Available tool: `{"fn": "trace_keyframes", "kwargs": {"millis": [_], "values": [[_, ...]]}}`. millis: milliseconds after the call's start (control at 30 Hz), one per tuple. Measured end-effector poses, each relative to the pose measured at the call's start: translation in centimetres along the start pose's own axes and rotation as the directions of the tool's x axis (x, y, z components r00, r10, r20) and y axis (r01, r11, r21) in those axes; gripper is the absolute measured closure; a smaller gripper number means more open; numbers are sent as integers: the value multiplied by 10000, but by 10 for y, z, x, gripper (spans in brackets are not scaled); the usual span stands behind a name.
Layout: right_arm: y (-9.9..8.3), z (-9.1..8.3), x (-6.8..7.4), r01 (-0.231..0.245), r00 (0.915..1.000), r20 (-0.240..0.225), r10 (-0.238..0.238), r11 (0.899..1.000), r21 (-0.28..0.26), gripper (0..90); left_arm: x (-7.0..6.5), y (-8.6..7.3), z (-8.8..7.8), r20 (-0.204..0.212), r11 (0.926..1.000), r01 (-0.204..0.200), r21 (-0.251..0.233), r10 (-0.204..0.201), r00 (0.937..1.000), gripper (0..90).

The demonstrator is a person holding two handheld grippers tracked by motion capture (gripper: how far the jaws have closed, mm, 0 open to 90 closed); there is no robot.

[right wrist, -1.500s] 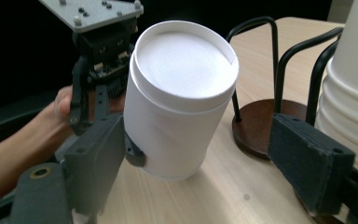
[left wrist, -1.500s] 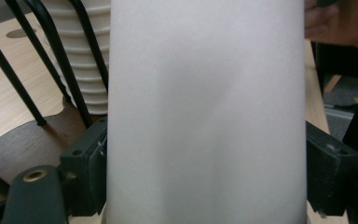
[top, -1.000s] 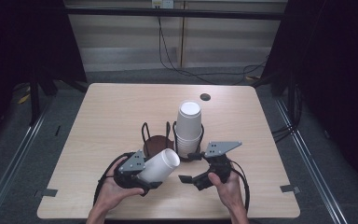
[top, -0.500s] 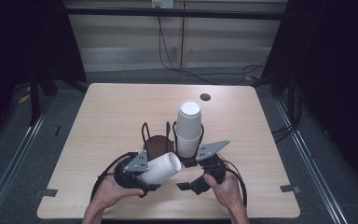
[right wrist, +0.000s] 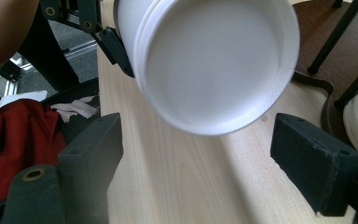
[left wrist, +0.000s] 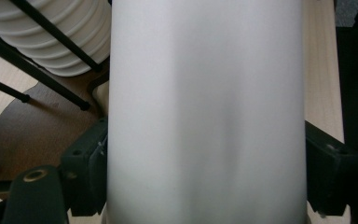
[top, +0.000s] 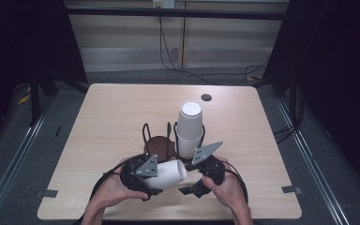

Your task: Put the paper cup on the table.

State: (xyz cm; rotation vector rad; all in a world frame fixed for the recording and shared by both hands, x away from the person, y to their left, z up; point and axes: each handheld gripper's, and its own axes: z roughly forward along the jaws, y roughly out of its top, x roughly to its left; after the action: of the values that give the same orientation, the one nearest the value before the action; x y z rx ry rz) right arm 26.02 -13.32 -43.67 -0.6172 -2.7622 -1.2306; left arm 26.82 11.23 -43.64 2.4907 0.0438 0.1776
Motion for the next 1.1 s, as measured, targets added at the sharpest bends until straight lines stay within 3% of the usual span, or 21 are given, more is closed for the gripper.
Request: {"fn": "trace_keyframes", "kwargs": {"millis": [267,333,467,600,833,1100], "values": [[6,7,-3,343,9989,-353,-322,9977,587,173,-4,6,2,-3,9989,-291,380,291,9996,182],[8,10,-5,269,9951,-974,-181,9956,896,173,-5,6,5,84,9984,-351,441,348,9994,182],[13,15,-5,429,9969,-713,-326,9880,1484,167,-8,7,10,255,9955,-514,800,495,9984,182],[16,20,-6,513,9957,-849,-370,9836,1729,165,-9,11,10,392,9944,-686,803,656,9971,182],[21,22,-2,930,9898,-1227,-728,9815,1675,152,-12,15,15,646,9929,-841,842,787,9948,182],[22,28,-1,1095,9851,-1540,-770,9703,2158,184,-13,19,18,795,9903,-1015,948,942,9924,182]]}}
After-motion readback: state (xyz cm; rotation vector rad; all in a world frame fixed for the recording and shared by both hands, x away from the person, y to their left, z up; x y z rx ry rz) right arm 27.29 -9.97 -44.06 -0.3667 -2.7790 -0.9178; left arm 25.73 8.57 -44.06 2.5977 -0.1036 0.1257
